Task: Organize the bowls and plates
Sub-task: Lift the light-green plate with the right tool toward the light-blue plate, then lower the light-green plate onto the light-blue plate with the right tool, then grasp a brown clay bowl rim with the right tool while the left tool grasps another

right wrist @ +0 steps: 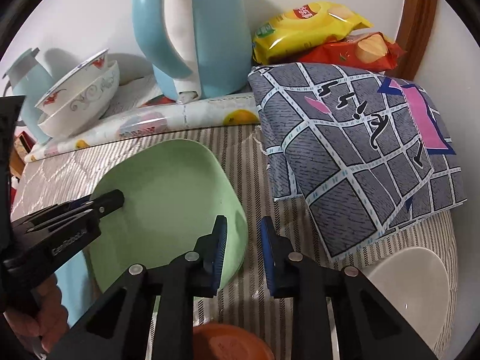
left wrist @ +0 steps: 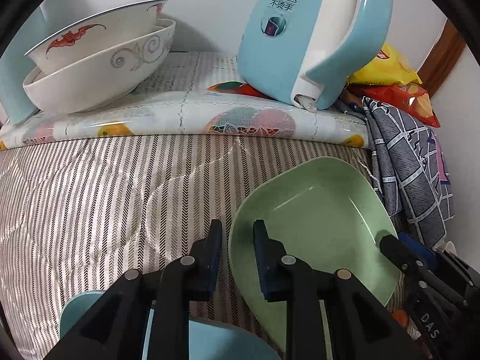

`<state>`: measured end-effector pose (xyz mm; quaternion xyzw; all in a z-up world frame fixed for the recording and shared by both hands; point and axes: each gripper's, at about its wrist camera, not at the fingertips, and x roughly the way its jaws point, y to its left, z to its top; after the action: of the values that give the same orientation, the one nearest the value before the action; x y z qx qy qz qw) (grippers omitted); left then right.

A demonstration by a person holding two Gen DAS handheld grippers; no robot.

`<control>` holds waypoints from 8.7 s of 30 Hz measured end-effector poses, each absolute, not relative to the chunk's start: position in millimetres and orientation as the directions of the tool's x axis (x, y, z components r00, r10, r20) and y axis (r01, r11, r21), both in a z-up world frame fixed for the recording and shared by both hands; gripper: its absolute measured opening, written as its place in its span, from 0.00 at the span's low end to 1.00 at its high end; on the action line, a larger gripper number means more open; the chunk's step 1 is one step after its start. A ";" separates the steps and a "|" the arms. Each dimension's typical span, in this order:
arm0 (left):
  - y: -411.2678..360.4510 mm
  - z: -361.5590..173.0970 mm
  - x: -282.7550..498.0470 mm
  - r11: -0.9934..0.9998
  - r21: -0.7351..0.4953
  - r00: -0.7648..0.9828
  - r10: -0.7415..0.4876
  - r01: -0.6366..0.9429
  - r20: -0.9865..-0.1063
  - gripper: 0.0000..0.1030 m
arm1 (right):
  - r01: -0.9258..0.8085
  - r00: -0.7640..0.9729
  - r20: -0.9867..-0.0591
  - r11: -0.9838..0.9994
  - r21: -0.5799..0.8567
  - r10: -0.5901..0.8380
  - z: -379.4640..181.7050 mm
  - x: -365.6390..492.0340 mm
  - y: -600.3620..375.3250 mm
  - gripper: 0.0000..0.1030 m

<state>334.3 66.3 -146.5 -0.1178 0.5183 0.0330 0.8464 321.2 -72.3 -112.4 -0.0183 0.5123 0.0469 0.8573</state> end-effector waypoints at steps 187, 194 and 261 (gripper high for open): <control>72.9 -58.5 151.1 0.955 -0.211 0.568 -0.059 -0.206 -0.821 0.29 | -0.123 0.608 -0.776 0.986 0.116 0.167 -41.3 153.6 -81.3 0.54; 27.3 -49.1 151.3 0.963 -0.208 0.588 -0.072 -0.168 -0.806 0.29 | -0.039 0.651 -0.753 0.995 0.095 0.098 -25.3 125.0 -141.5 0.56; -67.2 -137.0 236.0 0.984 -0.147 0.499 -0.076 -0.103 -0.863 0.34 | 0.062 0.557 -0.828 0.991 0.117 0.063 -128.8 130.5 -236.5 0.42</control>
<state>236.0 -67.2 -137.0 -0.0898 0.5003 0.0079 0.8611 130.5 -236.5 -128.8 0.0666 0.4705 0.0002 0.8799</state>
